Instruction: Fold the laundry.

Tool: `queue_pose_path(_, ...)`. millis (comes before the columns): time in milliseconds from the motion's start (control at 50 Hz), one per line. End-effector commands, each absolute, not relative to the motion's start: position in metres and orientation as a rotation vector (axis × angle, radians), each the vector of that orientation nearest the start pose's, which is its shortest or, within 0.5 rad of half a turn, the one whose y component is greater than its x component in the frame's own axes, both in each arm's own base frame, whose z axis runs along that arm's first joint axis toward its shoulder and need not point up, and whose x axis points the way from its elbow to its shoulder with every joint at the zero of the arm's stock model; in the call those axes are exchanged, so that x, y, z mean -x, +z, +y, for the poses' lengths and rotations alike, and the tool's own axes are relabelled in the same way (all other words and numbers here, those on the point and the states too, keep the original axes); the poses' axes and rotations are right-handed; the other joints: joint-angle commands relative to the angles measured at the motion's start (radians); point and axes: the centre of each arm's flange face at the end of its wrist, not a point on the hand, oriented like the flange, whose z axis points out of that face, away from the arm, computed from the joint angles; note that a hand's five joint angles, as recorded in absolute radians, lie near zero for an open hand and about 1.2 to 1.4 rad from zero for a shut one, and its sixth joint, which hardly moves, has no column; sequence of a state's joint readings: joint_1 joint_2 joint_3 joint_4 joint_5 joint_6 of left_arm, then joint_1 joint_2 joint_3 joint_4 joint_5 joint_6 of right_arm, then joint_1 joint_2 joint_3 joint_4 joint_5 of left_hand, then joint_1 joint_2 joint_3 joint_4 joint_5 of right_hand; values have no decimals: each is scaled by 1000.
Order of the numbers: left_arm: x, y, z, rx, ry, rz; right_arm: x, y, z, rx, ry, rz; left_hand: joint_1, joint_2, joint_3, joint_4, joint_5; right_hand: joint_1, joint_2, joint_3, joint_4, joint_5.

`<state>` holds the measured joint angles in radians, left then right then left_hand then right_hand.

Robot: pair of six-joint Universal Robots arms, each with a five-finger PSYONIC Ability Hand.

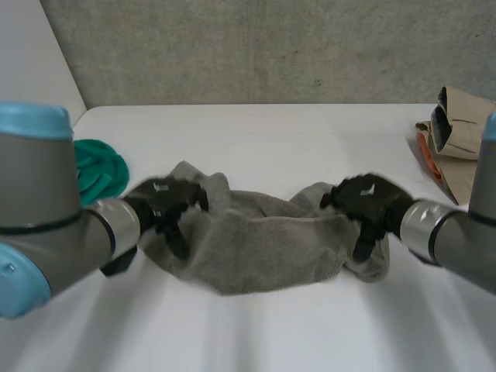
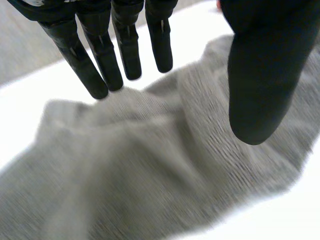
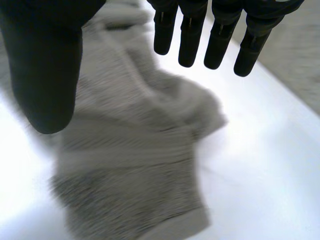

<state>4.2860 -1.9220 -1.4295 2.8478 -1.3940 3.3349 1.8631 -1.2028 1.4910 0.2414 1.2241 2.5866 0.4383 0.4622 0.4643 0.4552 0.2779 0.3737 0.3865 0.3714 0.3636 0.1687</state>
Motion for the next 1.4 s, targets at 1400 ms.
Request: queue_pose_path(1400, 295, 140, -367, -1610, -1384, 2068, -255, 252, -274, 1056, -1679, 2248, -19, -43, -45, -36, -33, 1023, 1010, 1025, 1033, 1053)
